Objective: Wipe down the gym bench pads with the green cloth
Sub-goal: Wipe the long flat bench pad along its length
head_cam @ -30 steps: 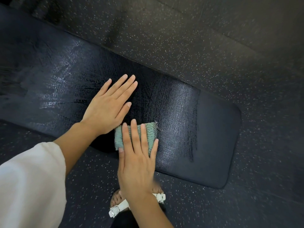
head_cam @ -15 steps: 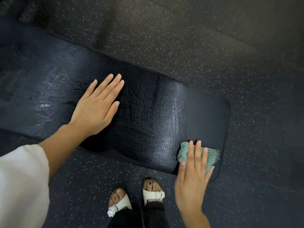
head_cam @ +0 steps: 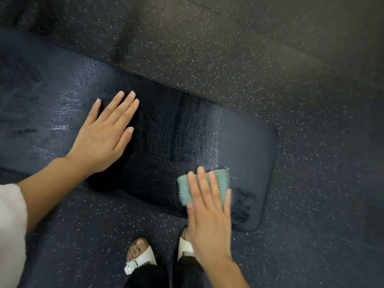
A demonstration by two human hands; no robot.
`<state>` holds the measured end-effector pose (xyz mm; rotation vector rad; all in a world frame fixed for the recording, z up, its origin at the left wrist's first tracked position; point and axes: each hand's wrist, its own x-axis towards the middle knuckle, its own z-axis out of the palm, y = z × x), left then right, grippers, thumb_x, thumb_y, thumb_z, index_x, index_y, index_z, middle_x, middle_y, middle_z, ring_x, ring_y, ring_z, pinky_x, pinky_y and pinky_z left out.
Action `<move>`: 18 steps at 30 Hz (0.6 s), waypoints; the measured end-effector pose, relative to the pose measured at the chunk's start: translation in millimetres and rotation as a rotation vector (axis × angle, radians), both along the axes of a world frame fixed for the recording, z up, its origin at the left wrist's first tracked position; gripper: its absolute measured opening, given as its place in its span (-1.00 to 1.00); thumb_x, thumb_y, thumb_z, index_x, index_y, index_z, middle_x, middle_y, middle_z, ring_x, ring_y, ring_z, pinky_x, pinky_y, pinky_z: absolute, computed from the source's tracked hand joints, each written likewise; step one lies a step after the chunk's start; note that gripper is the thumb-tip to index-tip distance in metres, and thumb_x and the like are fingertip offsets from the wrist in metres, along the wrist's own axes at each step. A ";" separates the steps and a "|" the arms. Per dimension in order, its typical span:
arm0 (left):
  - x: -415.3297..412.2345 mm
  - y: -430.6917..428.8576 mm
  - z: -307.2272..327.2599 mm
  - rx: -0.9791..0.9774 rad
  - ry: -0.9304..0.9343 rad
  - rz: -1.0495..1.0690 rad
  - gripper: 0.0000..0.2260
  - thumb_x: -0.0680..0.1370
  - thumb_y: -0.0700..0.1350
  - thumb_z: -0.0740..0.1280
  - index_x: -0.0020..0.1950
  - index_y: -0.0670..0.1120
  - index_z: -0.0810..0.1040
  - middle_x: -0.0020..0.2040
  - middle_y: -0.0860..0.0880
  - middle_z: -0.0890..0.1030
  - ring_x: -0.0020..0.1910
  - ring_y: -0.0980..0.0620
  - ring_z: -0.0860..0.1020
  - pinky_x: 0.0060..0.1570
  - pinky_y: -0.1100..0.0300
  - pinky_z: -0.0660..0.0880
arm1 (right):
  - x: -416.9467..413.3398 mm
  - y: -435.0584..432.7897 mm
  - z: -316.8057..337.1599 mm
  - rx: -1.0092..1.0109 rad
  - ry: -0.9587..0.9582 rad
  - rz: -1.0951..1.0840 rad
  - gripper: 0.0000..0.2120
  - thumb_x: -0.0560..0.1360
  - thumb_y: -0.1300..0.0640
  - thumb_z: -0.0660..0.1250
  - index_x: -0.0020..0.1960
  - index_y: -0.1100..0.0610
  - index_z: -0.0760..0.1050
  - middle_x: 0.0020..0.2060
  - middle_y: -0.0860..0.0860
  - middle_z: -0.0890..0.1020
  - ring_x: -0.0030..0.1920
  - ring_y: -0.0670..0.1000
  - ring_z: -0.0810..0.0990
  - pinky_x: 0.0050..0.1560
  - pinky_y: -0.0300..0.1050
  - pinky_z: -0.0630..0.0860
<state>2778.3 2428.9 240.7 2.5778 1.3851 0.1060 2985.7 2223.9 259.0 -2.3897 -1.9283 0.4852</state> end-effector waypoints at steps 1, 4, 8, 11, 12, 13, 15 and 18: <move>4.1 -2.7 0.7 -0.003 0.000 0.005 -0.49 0.65 0.02 -0.07 0.59 -0.10 0.08 0.60 -0.01 0.07 0.59 0.01 -0.01 0.51 -0.13 -0.03 | 12.4 -6.9 -0.8 -0.003 -0.015 -0.049 -0.45 0.60 0.03 -0.03 0.58 -0.08 -0.02 0.57 -0.13 0.01 0.56 -0.05 -0.06 0.49 0.10 -0.14; 18.2 -10.7 2.5 -0.015 -0.008 -0.004 -0.49 0.65 0.02 -0.07 0.59 -0.10 0.08 0.61 -0.01 0.06 0.59 0.01 -0.02 0.52 -0.12 -0.06 | 32.2 -20.3 -1.5 -0.022 0.002 -0.191 -0.49 0.64 0.00 -0.12 0.58 -0.08 -0.06 0.57 -0.13 -0.02 0.57 -0.04 -0.07 0.50 0.07 -0.19; 39.4 -20.2 2.7 -0.027 0.001 -0.035 -0.49 0.65 0.02 -0.07 0.60 -0.09 0.05 0.61 0.00 0.03 0.59 0.03 -0.03 0.52 -0.12 -0.04 | 26.9 -17.0 -3.4 -0.030 0.015 -0.240 -0.51 0.66 -0.03 -0.22 0.58 -0.05 -0.05 0.58 -0.10 -0.03 0.57 -0.01 -0.10 0.50 0.14 -0.20; 58.8 -26.0 2.6 -0.025 0.004 -0.056 -0.49 0.66 0.02 -0.08 0.60 -0.10 0.04 0.61 0.00 0.03 0.59 0.03 -0.02 0.52 -0.10 0.00 | 34.8 -4.4 -2.8 -0.015 -0.004 -0.131 -0.51 0.66 -0.01 -0.20 0.58 -0.03 -0.02 0.57 -0.10 0.01 0.57 -0.02 -0.09 0.50 0.12 -0.20; 66.3 -27.5 2.5 -0.020 0.005 -0.075 -0.49 0.66 0.02 -0.08 0.60 -0.10 0.05 0.61 0.00 0.03 0.59 0.03 -0.02 0.52 -0.09 0.00 | 39.7 4.3 -2.4 -0.004 0.002 -0.099 -0.51 0.66 0.00 -0.16 0.58 -0.04 -0.02 0.57 -0.11 0.00 0.57 -0.03 -0.10 0.50 0.11 -0.20; 74.1 -29.1 2.4 -0.015 0.006 -0.099 -0.49 0.66 0.02 -0.08 0.60 -0.10 0.05 0.61 -0.01 0.03 0.59 0.03 -0.02 0.53 -0.08 0.00 | 44.3 15.8 -2.1 0.009 0.015 -0.085 -0.50 0.65 0.00 -0.13 0.58 -0.05 -0.04 0.57 -0.12 -0.01 0.57 -0.05 -0.12 0.50 0.10 -0.22; 88.9 -32.1 1.6 -0.013 0.000 -0.134 -0.49 0.66 0.02 -0.07 0.60 -0.11 0.06 0.61 -0.01 0.04 0.59 0.03 -0.01 0.53 -0.06 0.00 | 51.0 45.2 -2.7 0.033 0.050 -0.099 -0.50 0.65 -0.01 -0.14 0.58 -0.07 -0.07 0.57 -0.15 -0.08 0.55 -0.09 -0.19 0.51 0.08 -0.27; 103.2 -35.4 1.4 -0.022 -0.005 -0.129 -0.49 0.66 0.03 -0.07 0.60 -0.11 0.06 0.61 -0.02 0.04 0.59 0.03 -0.01 0.53 -0.06 0.00 | 60.8 96.1 -4.1 0.056 0.100 -0.170 -0.51 0.66 -0.02 -0.17 0.58 -0.08 -0.12 0.56 -0.17 -0.13 0.54 -0.12 -0.26 0.49 0.08 -0.34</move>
